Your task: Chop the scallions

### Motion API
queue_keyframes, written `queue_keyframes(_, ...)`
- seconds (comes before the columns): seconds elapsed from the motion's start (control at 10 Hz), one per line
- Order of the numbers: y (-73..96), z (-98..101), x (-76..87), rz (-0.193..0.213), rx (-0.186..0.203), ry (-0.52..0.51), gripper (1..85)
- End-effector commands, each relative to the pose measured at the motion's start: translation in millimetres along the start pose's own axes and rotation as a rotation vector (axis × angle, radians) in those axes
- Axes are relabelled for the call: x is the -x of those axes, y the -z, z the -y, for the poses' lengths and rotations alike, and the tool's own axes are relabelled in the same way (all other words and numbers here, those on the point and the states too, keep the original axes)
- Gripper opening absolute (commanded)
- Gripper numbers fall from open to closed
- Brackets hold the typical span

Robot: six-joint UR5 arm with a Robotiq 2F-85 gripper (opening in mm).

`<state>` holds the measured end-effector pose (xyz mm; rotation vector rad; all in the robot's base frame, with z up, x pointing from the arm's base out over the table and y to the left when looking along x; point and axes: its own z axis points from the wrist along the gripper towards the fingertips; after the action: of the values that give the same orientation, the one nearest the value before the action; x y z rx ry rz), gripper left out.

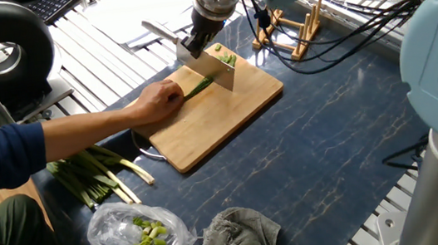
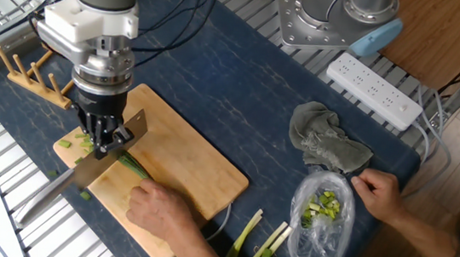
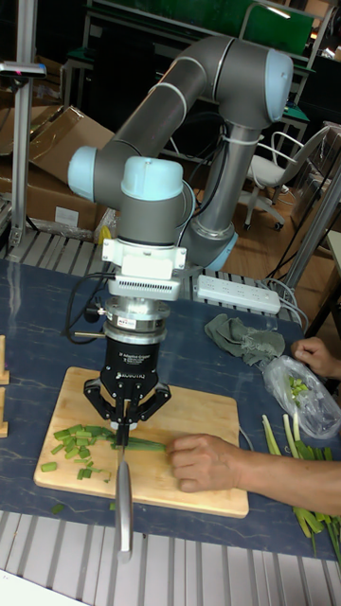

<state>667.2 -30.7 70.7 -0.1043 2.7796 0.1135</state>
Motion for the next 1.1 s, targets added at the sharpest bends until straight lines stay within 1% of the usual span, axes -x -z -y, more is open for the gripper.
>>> queue_keyframes(0.0, 4.1, 2.2, -8.2, 0.006, 0.002, -0.001, 1.3)
queue_keyframes(0.1, 6.8, 4.2, -12.2, 0.001, 0.004, 0.005, 1.3)
queue_keyframes(0.3, 9.0, 1.9, -16.6, -0.004, 0.000, 0.003, 1.3)
queue_keyframes(0.6, 8.7, -0.6, -21.8, -0.002, -0.011, 0.003, 1.3)
queue_keyframes(1.0, 11.7, 0.4, -33.5, 0.004, -0.013, 0.014, 1.3)
